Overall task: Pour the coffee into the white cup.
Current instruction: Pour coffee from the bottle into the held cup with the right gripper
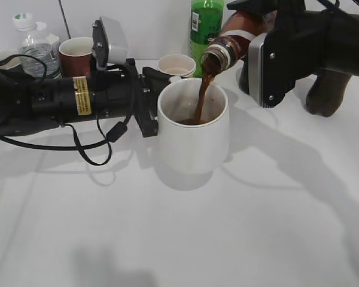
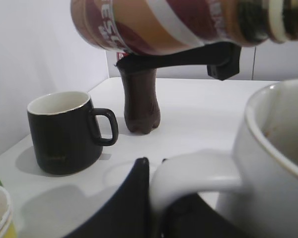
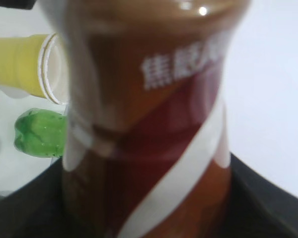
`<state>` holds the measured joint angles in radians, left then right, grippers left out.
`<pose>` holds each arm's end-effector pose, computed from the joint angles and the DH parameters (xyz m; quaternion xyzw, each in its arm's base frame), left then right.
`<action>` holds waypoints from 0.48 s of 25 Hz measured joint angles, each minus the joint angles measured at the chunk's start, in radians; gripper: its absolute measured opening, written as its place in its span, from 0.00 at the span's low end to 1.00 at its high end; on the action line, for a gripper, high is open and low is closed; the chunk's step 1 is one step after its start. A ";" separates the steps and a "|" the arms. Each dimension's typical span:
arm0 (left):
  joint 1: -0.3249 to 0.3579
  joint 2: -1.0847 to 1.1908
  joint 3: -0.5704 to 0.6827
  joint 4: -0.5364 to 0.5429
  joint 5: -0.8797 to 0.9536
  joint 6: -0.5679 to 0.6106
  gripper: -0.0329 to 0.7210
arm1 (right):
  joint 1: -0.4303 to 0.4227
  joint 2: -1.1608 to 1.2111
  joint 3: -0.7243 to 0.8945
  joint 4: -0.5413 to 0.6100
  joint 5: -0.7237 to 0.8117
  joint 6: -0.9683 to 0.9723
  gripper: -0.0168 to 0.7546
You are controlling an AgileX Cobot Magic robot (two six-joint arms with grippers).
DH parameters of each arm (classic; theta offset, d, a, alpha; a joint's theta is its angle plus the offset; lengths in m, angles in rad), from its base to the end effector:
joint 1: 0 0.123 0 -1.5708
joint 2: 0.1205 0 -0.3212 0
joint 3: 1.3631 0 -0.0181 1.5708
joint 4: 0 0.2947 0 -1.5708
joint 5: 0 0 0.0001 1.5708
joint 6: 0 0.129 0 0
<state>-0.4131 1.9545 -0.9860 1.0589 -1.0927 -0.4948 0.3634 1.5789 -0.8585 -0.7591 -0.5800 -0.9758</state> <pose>0.3608 -0.2671 0.1782 0.4723 0.5623 -0.3853 0.5589 0.3630 0.1900 0.2592 -0.7042 0.3022 -0.2555 0.5895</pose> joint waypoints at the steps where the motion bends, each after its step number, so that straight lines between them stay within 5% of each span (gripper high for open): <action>1: 0.000 0.000 0.000 0.000 0.000 0.000 0.09 | 0.000 0.000 0.000 0.000 0.000 -0.001 0.71; 12: 0.000 0.000 0.000 0.014 0.001 0.000 0.09 | 0.000 0.000 0.000 0.000 0.000 -0.045 0.71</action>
<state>-0.4131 1.9545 -0.9860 1.0724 -1.0918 -0.4948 0.3634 1.5789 -0.8585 -0.7591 -0.5800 -1.0203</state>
